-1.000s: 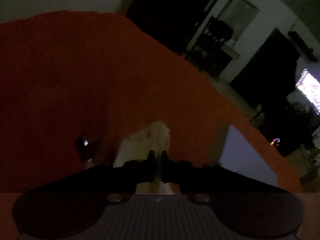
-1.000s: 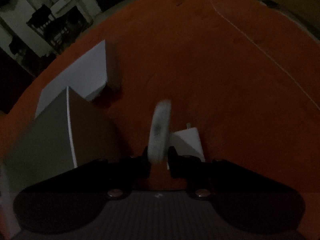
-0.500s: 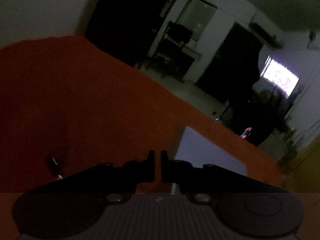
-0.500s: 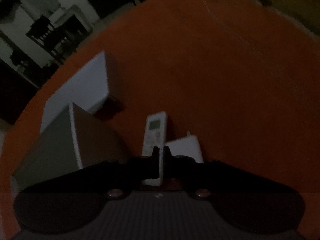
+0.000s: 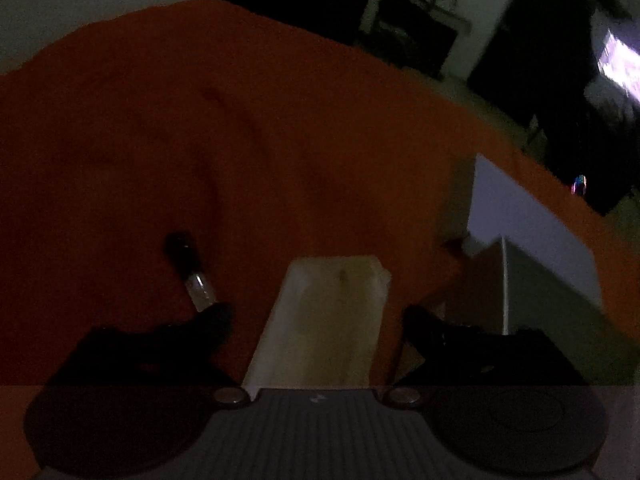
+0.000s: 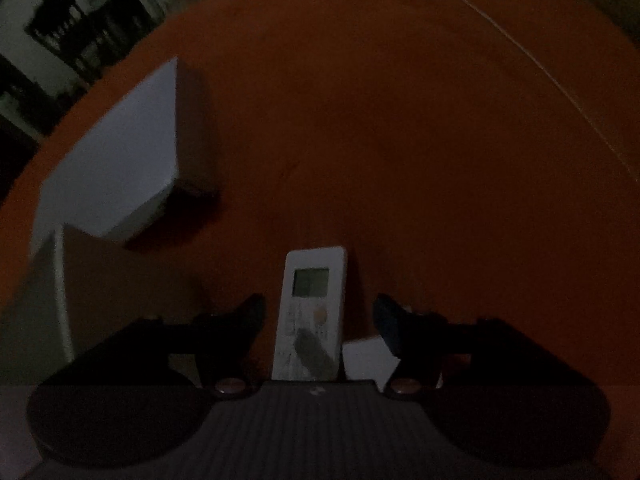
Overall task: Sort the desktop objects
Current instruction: 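Close the right tool on the white remote while the left tool grasps the tan paper bag, then carry the remote with the right tool while the left tool carries the bag over the box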
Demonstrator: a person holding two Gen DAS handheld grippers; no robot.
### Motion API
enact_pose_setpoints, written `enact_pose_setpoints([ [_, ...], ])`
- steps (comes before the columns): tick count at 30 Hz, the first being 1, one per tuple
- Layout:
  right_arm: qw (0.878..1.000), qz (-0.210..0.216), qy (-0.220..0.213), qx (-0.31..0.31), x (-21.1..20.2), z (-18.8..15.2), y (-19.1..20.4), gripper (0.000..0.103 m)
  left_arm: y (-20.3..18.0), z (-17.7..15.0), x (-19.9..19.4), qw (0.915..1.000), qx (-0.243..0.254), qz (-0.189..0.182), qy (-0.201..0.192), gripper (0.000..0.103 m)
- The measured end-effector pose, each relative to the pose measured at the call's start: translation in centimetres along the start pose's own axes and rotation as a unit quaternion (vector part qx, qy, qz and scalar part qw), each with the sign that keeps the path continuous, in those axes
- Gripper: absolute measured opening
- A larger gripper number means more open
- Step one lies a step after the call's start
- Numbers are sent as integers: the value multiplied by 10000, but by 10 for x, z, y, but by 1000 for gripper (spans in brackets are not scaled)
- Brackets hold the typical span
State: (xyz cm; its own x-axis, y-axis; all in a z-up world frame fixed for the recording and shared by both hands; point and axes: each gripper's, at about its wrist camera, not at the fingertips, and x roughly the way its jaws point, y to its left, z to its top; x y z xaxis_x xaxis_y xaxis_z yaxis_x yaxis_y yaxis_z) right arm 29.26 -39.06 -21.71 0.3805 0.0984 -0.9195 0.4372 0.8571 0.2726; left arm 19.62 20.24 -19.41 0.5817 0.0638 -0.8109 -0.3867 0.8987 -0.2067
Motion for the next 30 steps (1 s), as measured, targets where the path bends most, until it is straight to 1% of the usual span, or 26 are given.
enact_pose_setpoints([
  [3,9989,-348,255,-192,20,5,12,63,-2,-2,13,9997,130,141,116,95],
  [6,9964,-478,451,-529,38,-2,22,63,-5,-4,26,9990,259,281,232,94],
  [8,9936,-601,487,-818,46,-8,29,63,-6,-6,34,9982,345,375,309,86],
  [9,9919,-674,426,-992,48,-12,33,62,-7,-10,40,9967,518,528,332,85],
  [10,9911,-703,376,-1067,49,-15,35,56,-7,-13,45,9964,579,476,404,73],
  [11,9917,-666,339,-1042,48,-16,36,51,-6,-17,51,9962,614,380,487,47],
  [13,9931,-643,285,-941,45,-17,35,49,-5,-24,62,9954,682,188,652,29],
  [14,9938,-613,260,-885,43,-17,33,49,-4,-25,61,9960,651,160,598,22],
  [15,9949,-555,246,-809,40,-17,31,48,-3,-25,58,9967,608,146,518,19],
  [16,9963,-449,239,-687,36,-17,26,47,-1,-22,52,9978,522,71,407,13],
  [17,9976,-335,234,-554,33,-16,22,47,1,-18,45,9987,427,-15,290,9],
  [19,9994,-69,218,-240,25,-14,11,46,4,-10,30,9994,297,-145,52,7],
  [20,9997,64,201,-84,20,-12,5,46,5,-5,21,9994,273,-181,-69,1],
  [24,9981,484,87,380,-2,-4,-16,43,6,9,-21,9973,167,-415,-583,1],
  [25,9977,528,34,414,-7,-3,-20,40,6,12,-32,9962,140,-482,-714,1],
  [26,9975,561,-18,429,-12,-2,-23,39,6,16,-43,9948,112,-549,-845,1],
  [27,9974,568,-73,430,-17,-1,-25,32,4,18,-54,9933,115,-675,-927,1],
  [28,9974,564,-128,425,-21,-1,-27,22,2,20,-65,9916,123,-812,-998,1],
  [30,9978,519,-218,359,-30,1,-28,20,-7,29,-88,9877,100,-1129,-1081,1],
])
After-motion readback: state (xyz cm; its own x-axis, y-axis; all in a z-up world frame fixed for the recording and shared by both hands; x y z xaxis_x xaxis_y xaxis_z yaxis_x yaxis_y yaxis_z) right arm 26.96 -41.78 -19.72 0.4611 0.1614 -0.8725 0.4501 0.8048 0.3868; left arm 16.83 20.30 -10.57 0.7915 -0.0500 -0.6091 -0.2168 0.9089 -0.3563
